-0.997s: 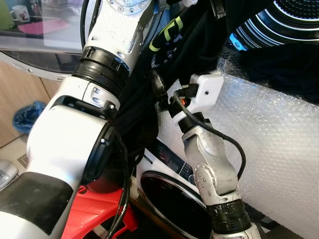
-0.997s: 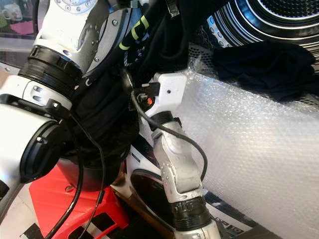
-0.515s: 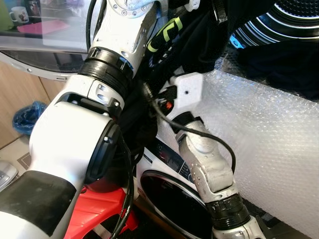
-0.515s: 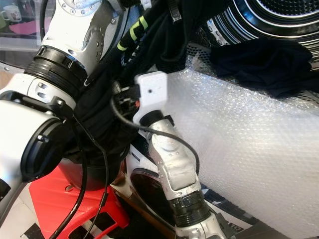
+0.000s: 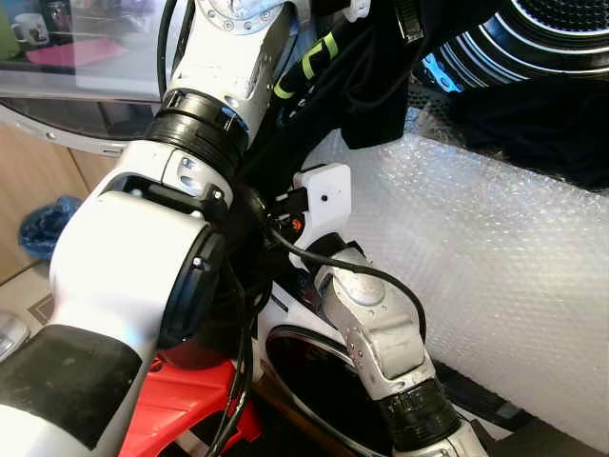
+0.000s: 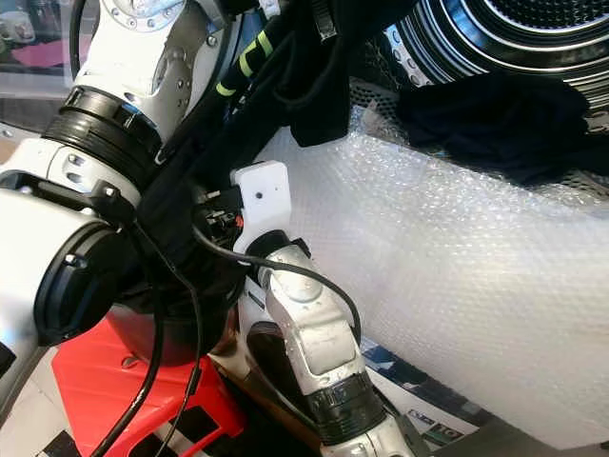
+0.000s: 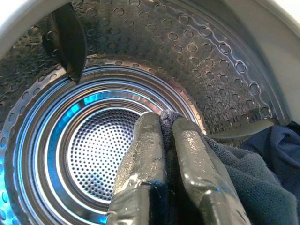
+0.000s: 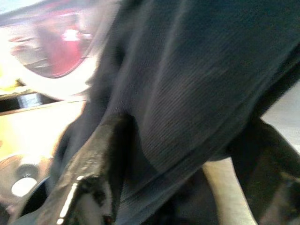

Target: Clothes washing

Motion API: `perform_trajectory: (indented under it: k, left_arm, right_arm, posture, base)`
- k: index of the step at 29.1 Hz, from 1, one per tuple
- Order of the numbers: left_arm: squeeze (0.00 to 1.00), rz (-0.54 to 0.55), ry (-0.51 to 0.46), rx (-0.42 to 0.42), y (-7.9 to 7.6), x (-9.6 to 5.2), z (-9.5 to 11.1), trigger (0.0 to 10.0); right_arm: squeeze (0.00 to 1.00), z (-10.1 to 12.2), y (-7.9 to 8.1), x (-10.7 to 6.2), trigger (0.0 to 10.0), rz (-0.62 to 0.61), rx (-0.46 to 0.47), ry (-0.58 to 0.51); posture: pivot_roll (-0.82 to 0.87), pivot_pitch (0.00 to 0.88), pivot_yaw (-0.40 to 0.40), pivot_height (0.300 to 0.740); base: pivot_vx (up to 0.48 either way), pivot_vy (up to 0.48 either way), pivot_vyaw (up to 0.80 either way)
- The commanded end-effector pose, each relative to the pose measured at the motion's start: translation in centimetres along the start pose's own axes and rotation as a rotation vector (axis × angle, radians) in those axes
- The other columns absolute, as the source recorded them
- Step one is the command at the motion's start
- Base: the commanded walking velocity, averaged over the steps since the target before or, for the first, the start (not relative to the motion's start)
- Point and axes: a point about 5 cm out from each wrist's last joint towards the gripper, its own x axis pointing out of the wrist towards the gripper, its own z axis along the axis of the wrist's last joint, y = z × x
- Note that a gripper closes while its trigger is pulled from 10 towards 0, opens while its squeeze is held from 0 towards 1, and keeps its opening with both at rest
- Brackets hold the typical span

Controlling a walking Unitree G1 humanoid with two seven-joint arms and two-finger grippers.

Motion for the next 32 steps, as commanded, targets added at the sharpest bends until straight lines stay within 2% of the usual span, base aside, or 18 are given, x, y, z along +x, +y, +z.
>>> perform_trajectory:
  k: [1,5,6,9,11,12,13,14,18,20,23,27,28,29,30,32]
  left_arm:
    - [0.00,-0.003,-0.101,0.082,0.6,1.0,2.4,10.0]
    - [0.00,0.002,-0.090,0.076,0.4,0.6,1.9,10.0]
    - [0.00,0.002,-0.090,0.076,0.4,0.6,1.9,10.0]
    - [0.00,0.006,-0.081,0.073,0.4,0.4,1.7,10.0]
    - [0.00,0.009,-0.076,0.073,0.4,0.3,1.5,10.0]
    - [0.00,0.012,-0.072,0.074,0.4,0.1,1.5,10.0]
    - [0.00,0.012,-0.071,0.075,0.4,0.1,1.4,10.0]
    - [0.00,0.016,-0.070,0.074,0.4,0.0,1.3,10.0]
    - [0.00,0.019,-0.064,0.073,0.3,-0.2,1.2,10.0]
    - [0.00,0.023,-0.056,0.072,0.2,-0.5,0.9,10.0]
    - [0.00,0.031,-0.050,0.070,0.2,-0.8,0.7,10.0]
    - [0.00,0.063,-0.044,0.058,0.3,-1.5,0.5,10.0]
    - [0.00,0.063,-0.044,0.058,0.3,-1.5,0.5,10.0]
    - [0.00,0.072,-0.044,0.055,0.4,-1.8,0.4,10.0]
    - [0.00,0.072,-0.044,0.055,0.4,-1.8,0.4,10.0]
    - [0.00,0.087,-0.041,0.049,0.4,-2.2,0.3,10.0]
  right_arm:
    - [0.00,0.2,1.6,0.7,0.0,0.017,0.115,-0.001]
    - [0.00,1.9,0.4,0.7,0.0,-0.024,0.251,-0.090]
    - [0.00,1.9,0.4,0.7,0.0,-0.024,0.251,-0.090]
    - [0.00,3.3,-0.1,0.7,0.0,-0.022,0.342,-0.156]
    - [0.00,4.7,-0.6,0.7,0.0,-0.017,0.414,-0.226]
    - [0.00,6.0,-1.4,0.7,0.0,-0.037,0.451,-0.280]
    - [0.00,6.3,-1.6,0.7,0.0,-0.043,0.454,-0.288]
    - [0.00,7.6,-2.6,0.5,0.0,-0.073,0.487,-0.356]
    - [0.00,8.8,-3.6,0.3,0.0,-0.091,0.492,-0.406]
    - [0.00,10.6,-4.9,-0.3,0.0,-0.122,0.507,-0.512]
    - [0.00,11.7,-5.5,-1.0,0.0,-0.118,0.525,-0.583]
    - [0.00,13.9,-6.6,-3.0,0.0,-0.064,0.553,-0.729]
    - [0.00,13.9,-6.6,-3.0,0.0,-0.064,0.553,-0.729]
    - [0.00,14.4,-7.7,-3.6,0.0,-0.097,0.552,-0.763]
    - [0.00,14.4,-7.7,-3.6,0.0,-0.097,0.552,-0.763]
    - [0.00,14.9,-8.9,-4.1,0.0,-0.153,0.552,-0.797]
  posture:
    - [0.28,0.087,-0.103,0.740]
    - [0.29,0.091,-0.112,0.740]
    - [0.29,0.091,-0.112,0.740]
    - [0.29,0.090,-0.115,0.740]
    - [0.29,0.091,-0.120,0.740]
    - [0.29,0.089,-0.122,0.740]
    - [0.29,0.089,-0.124,0.740]
    - [0.29,0.089,-0.127,0.740]
    - [0.29,0.089,-0.130,0.740]
    - [0.29,0.090,-0.135,0.740]
    - [0.30,0.091,-0.136,0.740]
    - [0.30,0.096,-0.138,0.740]
    - [0.30,0.096,-0.138,0.740]
    - [0.30,0.098,-0.138,0.740]
    - [0.30,0.098,-0.138,0.740]
    - [0.29,0.101,-0.138,0.740]
  base:
    - [0.000,0.000,0.00]
    - [0.000,0.000,0.00]
    - [0.000,0.000,0.00]
    - [0.000,0.000,0.00]
    - [0.000,0.000,0.00]
    - [0.000,0.000,0.00]
    - [0.000,0.000,0.00]
    - [0.000,0.000,0.00]
    - [0.000,0.000,0.00]
    - [0.000,0.000,0.00]
    - [0.000,0.000,0.00]
    - [0.000,0.000,0.00]
    - [0.000,0.000,0.00]
    - [0.000,0.000,0.00]
    - [0.000,0.000,0.00]
    - [0.000,0.000,0.00]
